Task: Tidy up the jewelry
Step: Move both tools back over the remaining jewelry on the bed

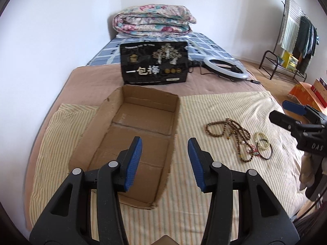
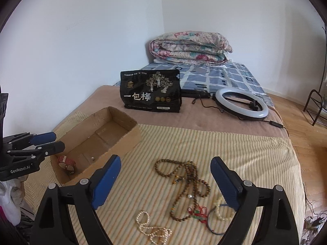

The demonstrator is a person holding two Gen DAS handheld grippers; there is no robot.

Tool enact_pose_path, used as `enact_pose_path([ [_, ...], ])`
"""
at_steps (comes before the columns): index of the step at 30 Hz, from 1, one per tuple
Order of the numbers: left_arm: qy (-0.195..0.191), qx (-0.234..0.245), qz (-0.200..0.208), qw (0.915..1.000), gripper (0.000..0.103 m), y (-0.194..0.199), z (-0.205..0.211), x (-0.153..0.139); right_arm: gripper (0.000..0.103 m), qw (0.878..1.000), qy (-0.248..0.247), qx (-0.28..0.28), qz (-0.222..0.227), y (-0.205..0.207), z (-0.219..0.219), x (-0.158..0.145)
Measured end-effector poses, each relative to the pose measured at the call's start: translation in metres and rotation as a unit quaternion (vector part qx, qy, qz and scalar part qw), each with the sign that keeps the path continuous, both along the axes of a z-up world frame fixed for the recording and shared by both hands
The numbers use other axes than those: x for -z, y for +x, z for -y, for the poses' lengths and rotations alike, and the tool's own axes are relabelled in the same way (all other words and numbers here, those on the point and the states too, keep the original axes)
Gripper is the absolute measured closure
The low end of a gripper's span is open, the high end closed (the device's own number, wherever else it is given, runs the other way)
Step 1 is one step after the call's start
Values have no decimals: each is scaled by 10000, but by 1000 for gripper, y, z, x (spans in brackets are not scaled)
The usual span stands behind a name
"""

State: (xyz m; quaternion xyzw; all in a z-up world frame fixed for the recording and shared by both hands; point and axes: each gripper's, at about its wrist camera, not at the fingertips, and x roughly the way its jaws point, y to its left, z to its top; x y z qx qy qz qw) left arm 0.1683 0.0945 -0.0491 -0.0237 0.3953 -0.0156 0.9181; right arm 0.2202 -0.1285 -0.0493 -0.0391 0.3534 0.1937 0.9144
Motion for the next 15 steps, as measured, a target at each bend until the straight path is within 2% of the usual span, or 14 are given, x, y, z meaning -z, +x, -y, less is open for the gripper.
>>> enact_pose_path([
  [2,-37,122,-32,9999,56,0,10,1,5,9999,-21,137,30,-3,16,-2],
  [7,-74,336,-100,9994,55,5,34,4,5,9989,0,457,-35,-6,56,-3],
  [9,-86,418,-131,9990,44,6,43,5,5,9984,15,568,-78,-8,71,-2],
  [10,-95,450,-125,9989,42,7,48,5,5,9980,20,625,-92,-8,78,-1],
  [15,-118,590,-126,9981,42,13,66,7,5,9965,-55,811,-197,-11,103,4],
])
